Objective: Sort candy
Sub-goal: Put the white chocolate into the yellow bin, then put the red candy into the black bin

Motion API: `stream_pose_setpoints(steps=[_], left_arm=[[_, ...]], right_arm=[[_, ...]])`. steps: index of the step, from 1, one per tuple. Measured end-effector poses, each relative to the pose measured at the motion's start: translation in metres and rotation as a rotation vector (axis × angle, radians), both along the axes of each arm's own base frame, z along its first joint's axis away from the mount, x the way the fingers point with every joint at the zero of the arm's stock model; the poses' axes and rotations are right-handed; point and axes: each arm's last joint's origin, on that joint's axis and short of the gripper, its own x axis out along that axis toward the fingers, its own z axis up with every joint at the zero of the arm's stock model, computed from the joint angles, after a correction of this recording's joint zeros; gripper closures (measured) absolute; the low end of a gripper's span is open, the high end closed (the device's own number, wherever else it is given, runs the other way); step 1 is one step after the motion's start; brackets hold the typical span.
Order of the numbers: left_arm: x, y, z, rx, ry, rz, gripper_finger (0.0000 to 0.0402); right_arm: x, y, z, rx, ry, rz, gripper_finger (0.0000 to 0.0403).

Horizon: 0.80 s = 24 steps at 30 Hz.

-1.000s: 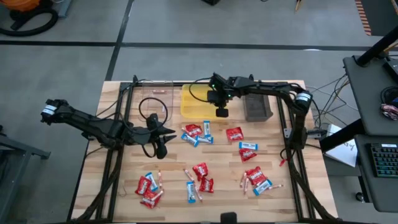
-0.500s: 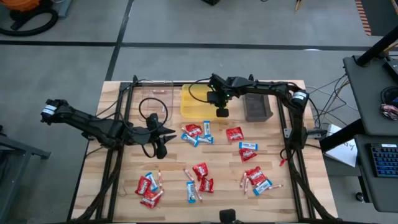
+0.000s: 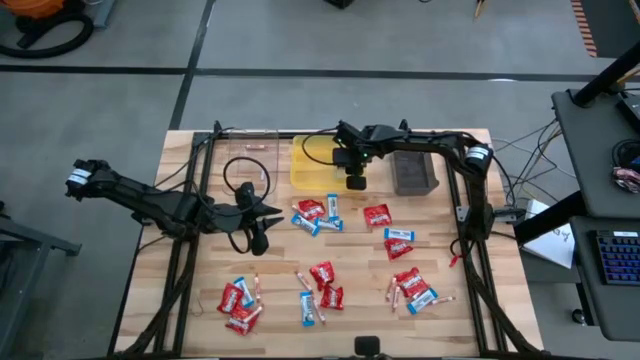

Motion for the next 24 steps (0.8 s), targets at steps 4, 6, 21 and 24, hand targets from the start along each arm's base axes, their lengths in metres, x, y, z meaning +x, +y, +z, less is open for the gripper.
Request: stream_pose_setpoints(steps=[4, 6, 21, 24], left_arm=[[0.0, 0.0, 0.0, 0.0, 0.0, 0.0, 0.0324], [0.0, 0.0, 0.0, 0.001, 0.0, 0.0, 0.0324], [0.0, 0.0, 0.0, -0.024, -0.008, 0.012, 0.0324], [0.0, 0.0, 0.0, -0.024, -0.009, 0.011, 0.0324]], right_arm=[[0.0, -0.001, -0.003, 0.011, 0.005, -0.024, 0.0322], [0.0, -0.001, -0.002, 0.013, 0.002, -0.032, 0.0316], [-0.006, 0.02, 0.068, 0.083, -0.158, -0.258, 0.0322], [-0.01, 0.038, 0.081, 0.096, -0.148, -0.236, 0.0325]])
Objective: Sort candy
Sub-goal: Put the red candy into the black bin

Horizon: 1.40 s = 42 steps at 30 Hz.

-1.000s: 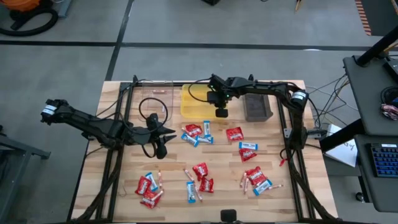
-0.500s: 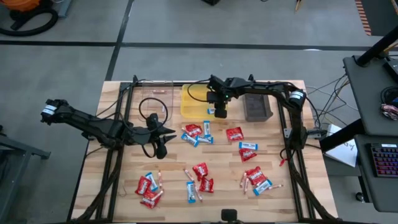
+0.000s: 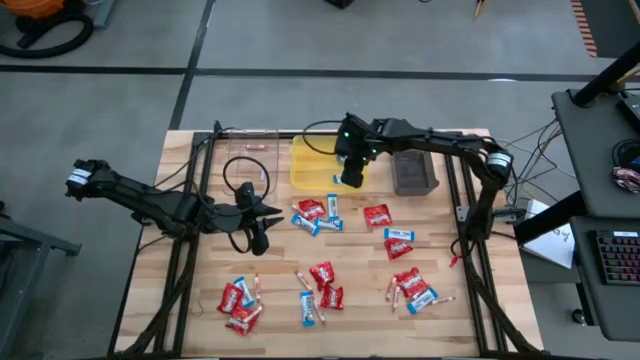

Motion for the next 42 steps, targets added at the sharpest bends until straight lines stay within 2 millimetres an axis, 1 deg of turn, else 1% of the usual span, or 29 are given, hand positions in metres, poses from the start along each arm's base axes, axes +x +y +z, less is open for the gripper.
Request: stream_pose_setpoints(steps=[5, 10, 14, 18, 23, 25, 29, 34, 42], left_arm=[[0.001, 0.0, 0.001, -0.005, -0.016, 0.0, 0.0324], [0.001, 0.0, 0.002, -0.016, -0.03, 0.003, 0.0324], [0.001, -0.001, 0.002, -0.03, -0.035, 0.008, 0.0324], [0.001, -0.002, 0.002, -0.036, -0.037, 0.003, 0.0324], [0.001, -0.005, 0.003, -0.041, -0.049, -0.01, 0.0324], [0.001, -0.006, 0.004, -0.042, -0.051, -0.016, 0.0324], [0.0, -0.008, 0.004, -0.045, -0.054, -0.023, 0.0324], [0.0, -0.01, 0.004, -0.049, -0.06, -0.03, 0.0324], [0.001, -0.01, 0.005, -0.053, -0.068, -0.03, 0.0324]], right_arm=[[-0.005, 0.035, 0.016, 0.047, 0.024, 0.014, 0.032], [-0.008, 0.073, 0.023, 0.098, 0.074, 0.036, 0.0292], [-0.008, 0.098, 0.021, 0.149, 0.121, -0.015, 0.0268], [-0.01, 0.118, 0.019, 0.221, 0.161, -0.147, 0.0249], [-0.016, 0.147, 0.013, 0.24, 0.235, -0.165, 0.0237], [-0.019, 0.156, 0.01, 0.237, 0.251, -0.175, 0.0236], [-0.03, 0.165, -0.001, 0.237, 0.287, -0.211, 0.0236], [-0.05, 0.165, -0.013, 0.23, 0.314, -0.309, 0.0236], [-0.076, 0.159, -0.032, 0.181, 0.18, -0.525, 0.0236]])
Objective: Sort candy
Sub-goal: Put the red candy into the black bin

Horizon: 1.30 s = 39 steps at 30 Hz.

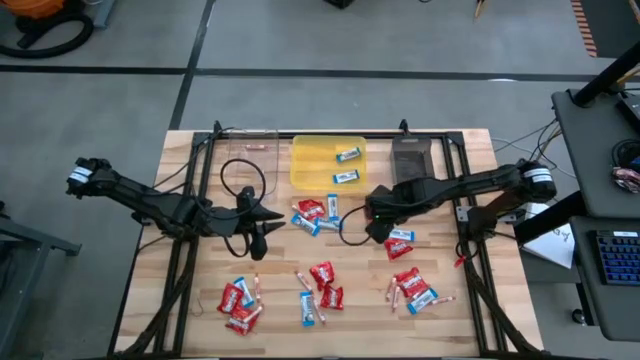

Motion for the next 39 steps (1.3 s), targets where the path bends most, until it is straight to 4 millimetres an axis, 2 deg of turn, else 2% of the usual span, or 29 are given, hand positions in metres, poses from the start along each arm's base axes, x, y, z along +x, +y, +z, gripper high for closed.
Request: stream_pose_setpoints(steps=[9, 16, 24, 32, 39], left_arm=[[0.001, 0.0, 0.001, -0.005, -0.015, 0.001, 0.0324], [0.001, 0.0, 0.001, -0.005, -0.018, 0.001, 0.0324], [0.007, -0.003, -0.005, 0.004, 0.009, 0.002, 0.0324], [0.012, -0.004, -0.01, 0.012, 0.03, 0.003, 0.0324], [0.012, -0.004, -0.011, 0.013, 0.029, 0.003, 0.0324]], right_arm=[[-0.016, -0.003, -0.036, -0.026, -0.009, -0.105, 0.0236], [-0.029, -0.006, -0.052, -0.112, -0.012, -0.169, 0.0236], [-0.038, -0.007, -0.065, -0.124, -0.154, -0.203, 0.0236], [-0.052, 0.001, -0.089, -0.178, -0.231, -0.252, 0.0236], [-0.056, 0.006, -0.105, -0.186, -0.334, -0.269, 0.0236]])
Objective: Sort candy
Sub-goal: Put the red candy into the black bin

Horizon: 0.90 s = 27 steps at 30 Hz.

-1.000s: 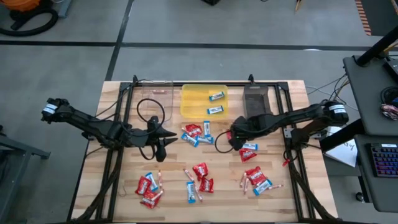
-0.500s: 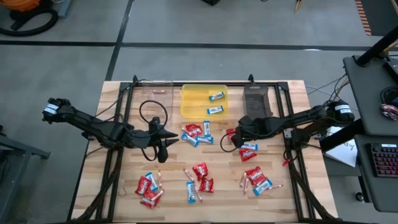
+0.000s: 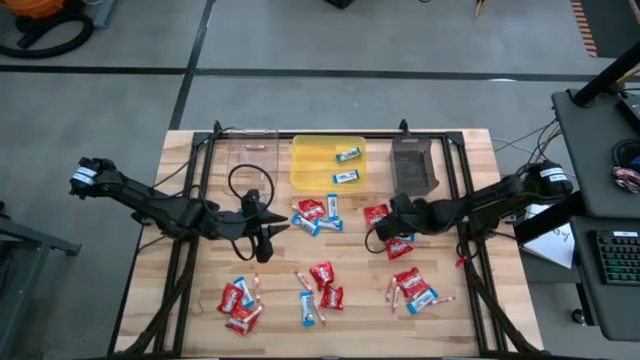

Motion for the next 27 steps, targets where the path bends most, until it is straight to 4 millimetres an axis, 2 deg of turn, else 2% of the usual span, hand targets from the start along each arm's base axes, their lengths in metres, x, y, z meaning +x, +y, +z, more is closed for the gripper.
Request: stream_pose_setpoints(steps=[10, 14, 19, 27], left_arm=[[0.0, 0.001, 0.001, 0.008, -0.01, 0.02, 0.0324], [0.0, 0.001, 0.001, 0.009, -0.01, 0.02, 0.0324], [0.001, 0.0, 0.001, 0.006, -0.017, 0.021, 0.0324], [0.01, -0.003, -0.005, 0.011, -0.022, 0.018, 0.0324]], right_arm=[[0.001, 0.002, -0.016, -0.076, -0.015, -0.016, 0.0237], [0.004, 0.002, -0.021, -0.094, -0.011, -0.014, 0.025], [0.008, 0.003, -0.025, -0.099, -0.018, -0.009, 0.0289], [0.008, 0.003, -0.026, -0.119, -0.011, 0.009, 0.0379]])
